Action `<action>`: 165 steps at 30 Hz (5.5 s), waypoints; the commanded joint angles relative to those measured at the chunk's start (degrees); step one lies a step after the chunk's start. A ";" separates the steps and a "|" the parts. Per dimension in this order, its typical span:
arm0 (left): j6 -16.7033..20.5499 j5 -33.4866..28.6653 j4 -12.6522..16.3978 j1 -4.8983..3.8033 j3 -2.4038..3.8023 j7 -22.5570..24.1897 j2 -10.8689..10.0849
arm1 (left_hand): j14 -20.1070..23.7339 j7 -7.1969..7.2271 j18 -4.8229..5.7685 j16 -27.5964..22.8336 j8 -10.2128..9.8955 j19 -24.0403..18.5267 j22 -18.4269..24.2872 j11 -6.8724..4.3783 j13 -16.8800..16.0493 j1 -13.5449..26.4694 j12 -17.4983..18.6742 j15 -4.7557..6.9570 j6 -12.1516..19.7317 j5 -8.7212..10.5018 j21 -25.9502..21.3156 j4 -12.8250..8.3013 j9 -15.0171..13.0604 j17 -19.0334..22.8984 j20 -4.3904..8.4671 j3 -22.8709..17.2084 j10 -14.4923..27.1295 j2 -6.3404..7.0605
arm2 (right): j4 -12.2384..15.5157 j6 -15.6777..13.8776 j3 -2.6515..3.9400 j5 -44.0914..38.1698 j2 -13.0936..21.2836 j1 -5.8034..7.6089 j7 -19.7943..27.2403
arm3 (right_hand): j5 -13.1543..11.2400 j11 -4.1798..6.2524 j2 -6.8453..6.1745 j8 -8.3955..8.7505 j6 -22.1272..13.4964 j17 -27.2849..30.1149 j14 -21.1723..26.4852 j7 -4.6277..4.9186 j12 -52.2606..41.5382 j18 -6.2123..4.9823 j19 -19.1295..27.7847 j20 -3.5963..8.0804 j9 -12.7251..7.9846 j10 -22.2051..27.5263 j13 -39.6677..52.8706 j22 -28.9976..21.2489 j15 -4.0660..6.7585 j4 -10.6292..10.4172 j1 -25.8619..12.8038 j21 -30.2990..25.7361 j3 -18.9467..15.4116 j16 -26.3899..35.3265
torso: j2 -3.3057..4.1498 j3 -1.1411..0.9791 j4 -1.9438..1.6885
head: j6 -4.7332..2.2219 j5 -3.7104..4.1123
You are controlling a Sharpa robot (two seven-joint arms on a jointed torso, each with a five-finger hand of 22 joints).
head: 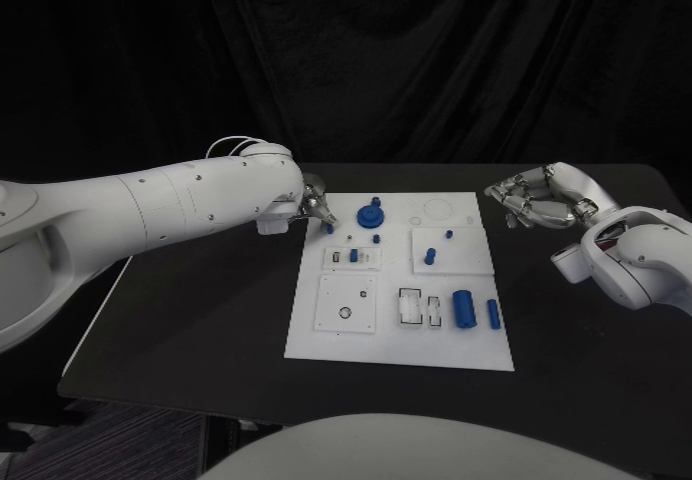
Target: Assemble the parts on the task board
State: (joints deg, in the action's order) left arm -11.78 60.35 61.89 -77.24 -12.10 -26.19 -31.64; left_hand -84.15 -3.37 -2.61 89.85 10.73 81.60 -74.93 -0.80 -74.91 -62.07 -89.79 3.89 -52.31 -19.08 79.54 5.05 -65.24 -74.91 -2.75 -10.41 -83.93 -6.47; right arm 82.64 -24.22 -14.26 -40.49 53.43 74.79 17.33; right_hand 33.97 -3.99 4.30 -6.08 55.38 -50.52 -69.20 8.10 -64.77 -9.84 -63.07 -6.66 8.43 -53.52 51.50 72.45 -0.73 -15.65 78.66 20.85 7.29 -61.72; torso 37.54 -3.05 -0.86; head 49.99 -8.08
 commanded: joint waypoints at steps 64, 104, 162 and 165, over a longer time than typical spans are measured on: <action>13.86 -7.44 18.35 0.39 0.03 -1.47 -11.76 | -5.85 1.11 -0.74 0.15 -0.48 0.79 -6.02 -1.17 -15.09 5.01 -0.21 0.96 -7.58 -8.76 -0.12 -10.63 4.09 -15.09 1.07 -21.47 -6.07 5.64 | 0.15 1.28 0.04 -0.23 0.95 -0.20 -2.47 | 2.50 0.00 -1.05 0.05 0.18 0.48 0.27 0.15 0.66 -0.51 -0.42 -0.11 -0.01 1.16 -1.18 0.73 0.22 0.90 2.25 -0.67 2.59 -0.04 | -0.16 -0.02 -0.12 | 0.01 -0.11; 11.73 -7.46 19.13 2.55 0.02 -1.13 -11.38 | -5.85 0.96 -0.96 0.15 -0.87 0.29 -5.40 -1.07 -15.09 5.72 -0.21 0.92 -7.40 -9.16 -0.98 -9.97 4.52 -15.09 1.10 -22.08 -6.07 5.42 | 0.18 1.27 0.04 -0.23 0.81 -0.30 -2.17 | 3.34 -0.01 -1.44 0.00 0.27 0.48 0.27 0.18 1.09 -0.50 -0.43 -0.08 0.02 1.72 -1.93 1.01 0.22 1.23 2.63 -0.72 3.28 -0.09 | 0.02 0.04 -0.01 | 0.01 -0.45; 8.46 -7.49 18.37 4.07 0.02 0.14 -10.64 | -5.85 0.40 -1.40 0.15 -2.61 -0.76 -4.35 -0.37 -15.09 9.25 -0.21 0.23 -6.33 8.88 -3.29 -1.93 6.71 -15.09 0.43 -13.05 -6.07 5.08 | 0.17 2.25 0.04 -0.23 0.89 -0.38 -3.26 | 3.57 -0.04 -1.61 0.02 0.24 0.57 0.30 0.21 1.44 -0.50 -0.44 -0.07 0.01 2.12 -2.45 1.15 0.22 1.30 2.68 -0.73 3.57 -0.06 | -0.05 0.03 0.03 | 0.01 -0.84; 8.01 -7.48 18.16 4.10 0.02 -0.22 -10.63 | -5.85 0.28 -1.42 0.15 -2.91 -0.78 -4.34 -0.26 -15.09 9.70 -0.21 0.16 -6.45 10.06 -3.44 -0.59 7.30 -15.09 0.38 -11.17 -6.07 5.24 | 0.15 2.37 0.04 -0.23 0.87 -0.39 -3.36 | 3.57 -0.04 -1.61 0.02 0.24 0.57 0.30 0.21 1.44 -0.50 -0.44 -0.07 0.01 2.12 -2.45 1.15 0.22 1.30 2.68 -0.73 3.57 -0.06 | -0.05 0.05 0.05 | 0.01 -0.81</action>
State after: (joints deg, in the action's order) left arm -1.81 53.03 80.11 -73.34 -12.02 -26.99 -42.35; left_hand -83.94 -2.86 -3.54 89.85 7.98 80.99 -74.92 -1.51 -74.91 -52.89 -89.79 4.50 -58.77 -9.12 76.30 4.48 -57.97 -74.91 -2.14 -21.85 -84.04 -1.40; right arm 82.75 -22.36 -14.26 -40.50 54.26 74.55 15.15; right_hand 37.25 -4.09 2.73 -6.09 55.38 -50.00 -69.20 8.10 -63.67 -9.85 -63.28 -6.87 8.45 -51.77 49.10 73.53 -0.73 -14.38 80.83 20.41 10.45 -61.72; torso 37.50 -3.02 -0.83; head 49.99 -8.93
